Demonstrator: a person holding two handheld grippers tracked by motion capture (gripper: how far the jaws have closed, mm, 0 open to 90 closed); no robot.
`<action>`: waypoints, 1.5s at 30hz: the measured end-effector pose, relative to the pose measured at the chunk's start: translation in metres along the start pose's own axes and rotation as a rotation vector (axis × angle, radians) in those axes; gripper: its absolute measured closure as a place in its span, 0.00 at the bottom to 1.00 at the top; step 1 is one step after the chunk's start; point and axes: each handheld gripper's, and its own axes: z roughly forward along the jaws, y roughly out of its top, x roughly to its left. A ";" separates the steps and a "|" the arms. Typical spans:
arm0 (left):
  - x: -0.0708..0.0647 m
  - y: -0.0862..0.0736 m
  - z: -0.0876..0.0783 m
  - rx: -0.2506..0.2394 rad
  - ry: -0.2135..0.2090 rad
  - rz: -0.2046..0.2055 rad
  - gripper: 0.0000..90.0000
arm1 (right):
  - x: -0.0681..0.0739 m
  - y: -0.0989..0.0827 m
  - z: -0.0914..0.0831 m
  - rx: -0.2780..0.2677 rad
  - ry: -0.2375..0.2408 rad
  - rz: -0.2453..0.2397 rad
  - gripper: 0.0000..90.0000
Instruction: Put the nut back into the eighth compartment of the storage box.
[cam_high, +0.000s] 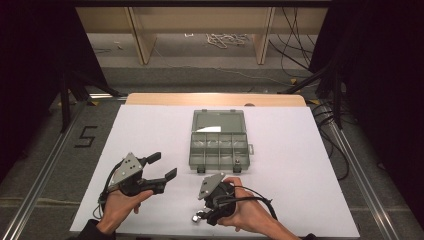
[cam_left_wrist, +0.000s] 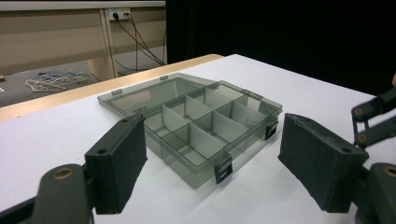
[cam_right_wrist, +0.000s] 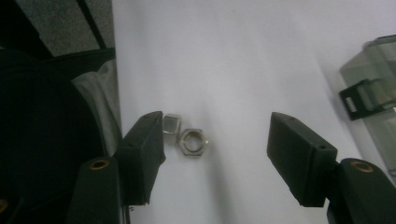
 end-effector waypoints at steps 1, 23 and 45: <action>0.000 0.000 0.000 0.002 0.001 -0.001 0.25 | 0.002 0.000 0.002 0.005 0.005 -0.003 0.43; 0.000 -0.001 0.001 -0.001 -0.004 -0.002 0.25 | 0.018 0.003 0.032 0.078 0.100 -0.067 0.63; 0.000 -0.001 0.001 0.008 -0.004 0.001 0.25 | 0.024 0.007 0.045 0.118 0.093 -0.123 0.80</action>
